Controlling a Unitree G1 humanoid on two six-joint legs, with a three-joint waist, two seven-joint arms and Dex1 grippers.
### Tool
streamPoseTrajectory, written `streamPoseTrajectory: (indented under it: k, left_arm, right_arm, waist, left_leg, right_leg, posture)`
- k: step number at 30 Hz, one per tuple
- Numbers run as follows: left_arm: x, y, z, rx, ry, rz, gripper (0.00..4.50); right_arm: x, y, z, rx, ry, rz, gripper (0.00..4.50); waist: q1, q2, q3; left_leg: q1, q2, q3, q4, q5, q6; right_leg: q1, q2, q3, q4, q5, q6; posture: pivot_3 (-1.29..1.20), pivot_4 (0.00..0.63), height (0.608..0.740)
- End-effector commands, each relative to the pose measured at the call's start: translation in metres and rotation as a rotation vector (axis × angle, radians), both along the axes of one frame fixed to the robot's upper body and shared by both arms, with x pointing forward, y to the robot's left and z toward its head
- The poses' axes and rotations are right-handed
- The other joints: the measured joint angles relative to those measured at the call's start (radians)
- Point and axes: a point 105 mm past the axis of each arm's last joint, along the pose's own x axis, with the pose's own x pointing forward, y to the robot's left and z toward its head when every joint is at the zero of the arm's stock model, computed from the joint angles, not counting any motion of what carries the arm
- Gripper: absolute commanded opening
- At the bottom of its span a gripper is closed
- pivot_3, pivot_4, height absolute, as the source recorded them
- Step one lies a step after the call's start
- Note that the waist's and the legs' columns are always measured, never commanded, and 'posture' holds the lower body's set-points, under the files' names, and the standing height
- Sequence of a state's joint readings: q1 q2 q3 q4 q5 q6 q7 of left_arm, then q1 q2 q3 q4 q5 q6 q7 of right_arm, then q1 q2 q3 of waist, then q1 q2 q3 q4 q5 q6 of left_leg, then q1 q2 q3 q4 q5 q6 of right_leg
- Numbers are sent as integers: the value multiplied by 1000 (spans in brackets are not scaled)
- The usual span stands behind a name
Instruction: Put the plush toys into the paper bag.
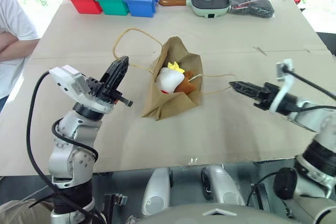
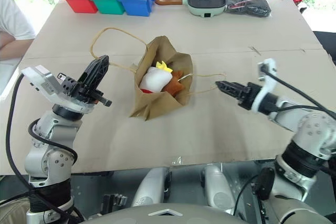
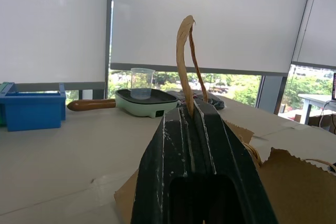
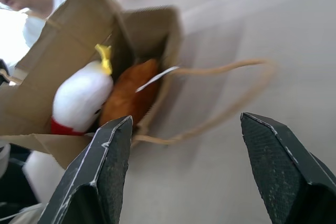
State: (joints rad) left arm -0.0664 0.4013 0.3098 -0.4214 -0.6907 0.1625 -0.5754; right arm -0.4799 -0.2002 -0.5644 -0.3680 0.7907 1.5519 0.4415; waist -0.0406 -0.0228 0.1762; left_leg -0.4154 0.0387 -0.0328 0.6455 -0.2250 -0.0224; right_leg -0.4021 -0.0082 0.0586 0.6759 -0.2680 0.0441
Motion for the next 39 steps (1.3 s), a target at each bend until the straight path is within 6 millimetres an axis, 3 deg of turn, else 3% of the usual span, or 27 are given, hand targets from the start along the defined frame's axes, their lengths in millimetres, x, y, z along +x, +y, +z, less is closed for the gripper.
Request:
streamPoseTrajectory:
  k: [1, 6, 8, 13, 17, 20, 25, 29, 31, 33, 38, 39]
  left_arm:
    - [-5, 0, 10, 16, -43, -1, 0]
    - [-6, 1, 12, 16, -47, 10, 0]
    - [-5, 3, 14, 14, -53, 21, 0]
    - [10, 16, 34, 10, -71, 74, 0]
    - [27, 24, 49, 24, -73, 105, 0]
    - [40, 19, 34, 95, -3, 80, 0]
    - [48, 17, 37, 110, -12, 55, 0]
    - [54, 16, 20, 213, 34, 28, 0]
    - [54, 15, 13, 231, 66, -8, 0]
    - [54, 15, 18, 261, 32, -27, 0]
    - [59, 20, 32, 249, -6, -42, 0]
    - [60, 22, 33, 240, -2, -33, 0]
  right_arm:
    - [15, 13, 12, 59, -72, -11, 3112]
    - [17, 28, 28, 116, -169, 44, 961]
    - [11, 36, 56, 228, -305, 94, 80]
    - [-12, 57, 120, 351, -536, 254, 80]
    - [-23, 70, 150, 338, -637, 311, 80]
    - [-22, 73, 129, 215, -602, 317, 80]
    - [-30, 76, 127, 115, -640, 323, 80]
    - [-29, 81, 109, -19, -640, 322, 80]
    - [-28, 81, 114, -24, -670, 307, 596]
    - [-25, 78, 118, -31, -689, 289, 1384]
    - [-9, 72, 115, -67, -672, 210, 3715]
    - [-9, 69, 117, -41, -675, 206, 3497]
  waist:
    - [1, 0, 0]
    - [2, 0, 0]
    - [2, 0, 0]
    - [1, 1, 1]
    - [0, 1, 1]
    - [2, 0, 0]
    - [1, 0, 1]
    - [-2, 0, 1]
    - [-2, 1, 1]
    - [0, 1, 1]
    - [5, 0, 1]
    - [4, 0, 1]
  left_leg:
    - [0, 0, 0, 0, 0, 0]
    - [0, 0, -1, 0, 0, 0]
    - [-1, 0, 0, 0, 0, 0]
    - [0, 0, -1, -1, 0, 0]
    - [-1, 0, -1, 0, 0, 0]
    - [-1, 0, -1, -1, 0, 0]
    - [-4, -1, 0, -3, 0, 0]
    - [-3, 0, -1, -3, 0, 0]
    - [-3, 0, 0, -4, 0, 0]
    - [-3, 0, 0, -4, 0, 0]
    - [-4, 0, 0, -3, 0, 0]
    - [-4, 0, 0, -3, 0, 0]
  right_leg:
    - [0, 0, 0, 0, 0, 0]
    - [0, 0, -1, -1, 0, 0]
    - [0, -1, -1, -1, 0, 0]
    - [0, 0, -1, 0, 0, 0]
    - [-1, 0, -2, 1, 0, 0]
    - [-1, 0, -2, 0, 0, 0]
    - [-3, -2, -1, -3, 0, 0]
    - [-3, -1, -2, -3, 0, 0]
    - [-3, -1, -1, -3, 0, 0]
    - [-4, -1, -1, -2, 0, 0]
    - [-4, -1, -1, -2, 0, 0]
    - [-4, -1, -1, -2, 0, 0]
  posture:
    - [0, 150, 740]
    - [0, 150, 740]
    - [0, 150, 740]
    - [0, 150, 740]
    - [0, 150, 740]
    - [0, 150, 740]
    - [0, 150, 740]
    - [0, 150, 740]
    - [0, 150, 740]
    - [0, 150, 740]
    - [0, 150, 740]
    - [0, 150, 740]
